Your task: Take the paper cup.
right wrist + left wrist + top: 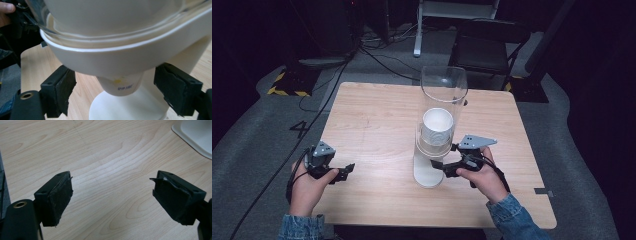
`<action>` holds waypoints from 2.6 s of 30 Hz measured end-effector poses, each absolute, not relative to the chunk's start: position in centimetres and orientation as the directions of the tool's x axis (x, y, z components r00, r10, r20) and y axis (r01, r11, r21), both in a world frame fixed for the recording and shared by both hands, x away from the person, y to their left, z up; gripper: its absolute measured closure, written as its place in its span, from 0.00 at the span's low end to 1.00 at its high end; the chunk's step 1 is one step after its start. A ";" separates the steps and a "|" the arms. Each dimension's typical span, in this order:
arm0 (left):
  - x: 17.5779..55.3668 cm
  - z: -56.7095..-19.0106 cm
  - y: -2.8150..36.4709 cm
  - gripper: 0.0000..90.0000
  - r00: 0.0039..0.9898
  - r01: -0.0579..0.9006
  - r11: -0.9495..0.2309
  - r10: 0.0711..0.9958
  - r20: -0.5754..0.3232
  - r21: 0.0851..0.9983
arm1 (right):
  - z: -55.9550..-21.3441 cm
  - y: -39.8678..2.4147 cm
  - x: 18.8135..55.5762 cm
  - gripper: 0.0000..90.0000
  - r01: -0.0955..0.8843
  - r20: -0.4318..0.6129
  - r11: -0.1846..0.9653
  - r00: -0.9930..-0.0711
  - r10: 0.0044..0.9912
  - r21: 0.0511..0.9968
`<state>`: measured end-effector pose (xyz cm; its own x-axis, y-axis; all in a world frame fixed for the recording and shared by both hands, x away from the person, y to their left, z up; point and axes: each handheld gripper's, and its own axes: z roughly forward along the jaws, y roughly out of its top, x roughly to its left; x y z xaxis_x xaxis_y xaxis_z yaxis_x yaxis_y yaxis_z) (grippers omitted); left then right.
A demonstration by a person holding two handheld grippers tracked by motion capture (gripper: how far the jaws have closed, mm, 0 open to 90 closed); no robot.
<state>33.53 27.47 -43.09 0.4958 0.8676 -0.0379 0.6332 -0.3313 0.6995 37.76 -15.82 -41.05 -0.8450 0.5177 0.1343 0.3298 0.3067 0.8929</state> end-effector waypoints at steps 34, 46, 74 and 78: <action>33.6 -43.3 26.3 0.27 0.546 0.617 -0.365 0.836 -0.045 0.697 | -43.0 -13.0 38.0 0.34 0.235 0.042 0.240 -0.792 0.609 0.942; 33.5 -43.2 26.5 0.27 0.539 0.619 -0.355 0.841 -0.049 0.701 | -43.2 -13.3 38.3 0.34 0.201 0.009 0.255 -0.802 0.597 0.946; 33.5 -43.2 26.7 0.26 0.531 0.618 -0.352 0.846 -0.044 0.703 | -43.8 -13.1 38.0 0.35 0.268 0.091 0.219 -0.801 0.592 0.938; 33.4 -43.2 26.8 0.26 0.533 0.618 -0.353 0.845 -0.045 0.703 | -44.3 -13.1 38.1 0.35 0.285 0.102 0.226 -0.801 0.590 0.932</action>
